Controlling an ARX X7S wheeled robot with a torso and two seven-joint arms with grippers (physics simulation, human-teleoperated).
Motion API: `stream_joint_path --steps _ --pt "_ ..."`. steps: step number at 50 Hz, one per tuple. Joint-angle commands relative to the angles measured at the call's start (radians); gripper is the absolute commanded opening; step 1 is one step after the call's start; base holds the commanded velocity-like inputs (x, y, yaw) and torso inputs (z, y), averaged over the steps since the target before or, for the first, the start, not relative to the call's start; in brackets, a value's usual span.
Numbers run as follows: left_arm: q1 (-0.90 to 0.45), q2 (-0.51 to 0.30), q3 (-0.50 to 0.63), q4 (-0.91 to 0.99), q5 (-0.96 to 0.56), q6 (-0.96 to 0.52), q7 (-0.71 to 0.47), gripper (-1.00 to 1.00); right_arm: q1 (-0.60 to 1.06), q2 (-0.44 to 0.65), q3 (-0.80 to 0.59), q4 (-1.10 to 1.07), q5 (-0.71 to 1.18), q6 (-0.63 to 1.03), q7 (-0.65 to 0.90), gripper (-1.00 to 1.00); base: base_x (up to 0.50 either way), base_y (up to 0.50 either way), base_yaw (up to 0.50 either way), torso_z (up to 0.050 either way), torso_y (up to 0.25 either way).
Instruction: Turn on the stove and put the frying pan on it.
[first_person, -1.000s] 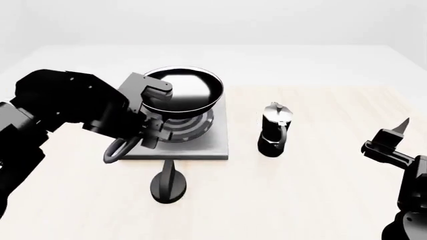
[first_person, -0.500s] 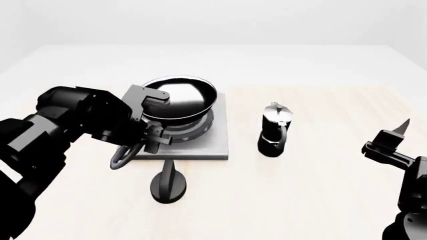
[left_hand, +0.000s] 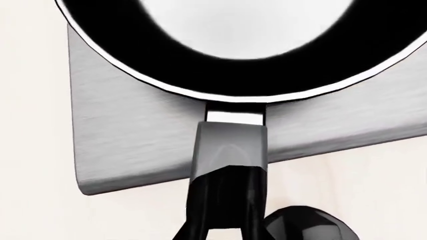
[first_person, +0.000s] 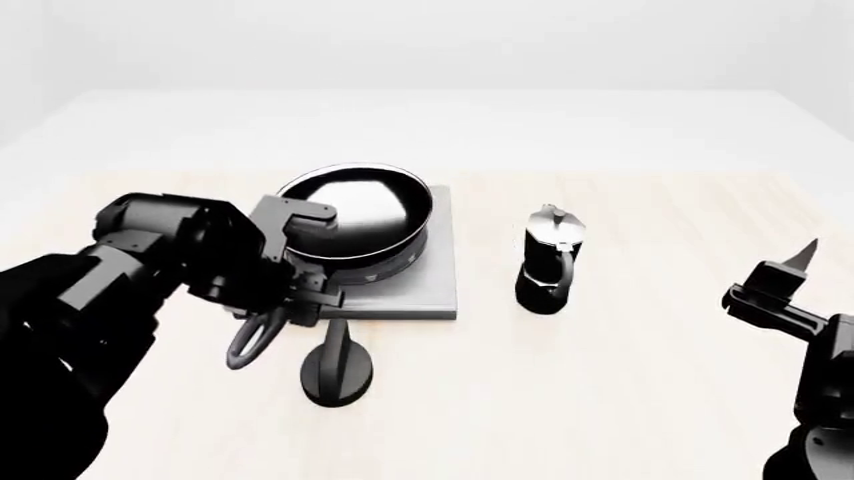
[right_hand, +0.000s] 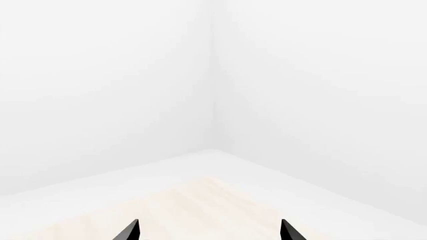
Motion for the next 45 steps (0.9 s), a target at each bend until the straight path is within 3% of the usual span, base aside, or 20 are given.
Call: stream_joint_path --steps 1,3,4,18,24,29,35,40,42,45 --pt "0.011 0.029 -0.015 -0.061 0.045 -0.007 0.043 -1.0 0.007 -0.018 0.026 0.02 -0.007 -0.013 -0.031 1.0 0.0 0.0 0.0 0.0 0.0" --pt "0.007 0.029 -0.018 -0.065 0.041 -0.015 0.046 -1.0 0.009 -0.017 0.027 0.019 -0.005 -0.011 -0.03 1.0 0.0 0.0 0.0 0.0 0.0" --pt "0.004 0.026 -0.019 -0.06 0.039 -0.018 0.042 1.0 0.011 -0.017 0.025 0.019 -0.006 -0.01 -0.03 1.0 0.0 0.0 0.0 0.0 0.0" --pt "-0.079 -0.147 -0.143 0.275 -0.103 -0.085 -0.125 1.0 0.014 -0.014 0.017 0.016 -0.003 -0.005 -0.026 1.0 0.0 0.0 0.0 0.0 0.0" --pt "-0.159 -0.246 -0.231 0.469 -0.241 -0.157 -0.291 1.0 0.016 -0.013 0.014 0.015 -0.001 -0.001 -0.023 1.0 0.0 0.0 0.0 0.002 0.0" --pt "-0.256 -0.35 -0.311 0.642 -0.456 -0.243 -0.488 1.0 0.019 -0.014 0.005 0.009 -0.001 0.003 -0.021 1.0 0.0 0.0 0.0 0.0 0.0" --pt "-0.343 -0.422 -0.324 0.751 -0.649 -0.282 -0.679 1.0 0.028 -0.012 -0.005 0.0 0.002 0.013 -0.018 1.0 0.0 0.0 0.0 0.0 0.0" --pt "-0.327 -0.489 -0.386 0.963 -0.731 -0.192 -0.765 1.0 0.029 -0.013 -0.011 -0.003 0.004 0.013 -0.018 1.0 0.0 0.0 0.0 0.0 0.0" --pt "-0.202 -0.573 -0.497 1.251 -0.744 -0.012 -0.782 1.0 0.023 -0.014 -0.007 -0.005 0.011 0.008 -0.024 1.0 0.0 0.0 0.0 0.0 0.0" --pt "-0.048 -0.642 -0.59 1.515 -0.666 0.152 -0.769 1.0 0.031 -0.011 -0.021 -0.01 0.016 0.012 -0.03 1.0 0.0 0.0 0.0 0.0 0.0"
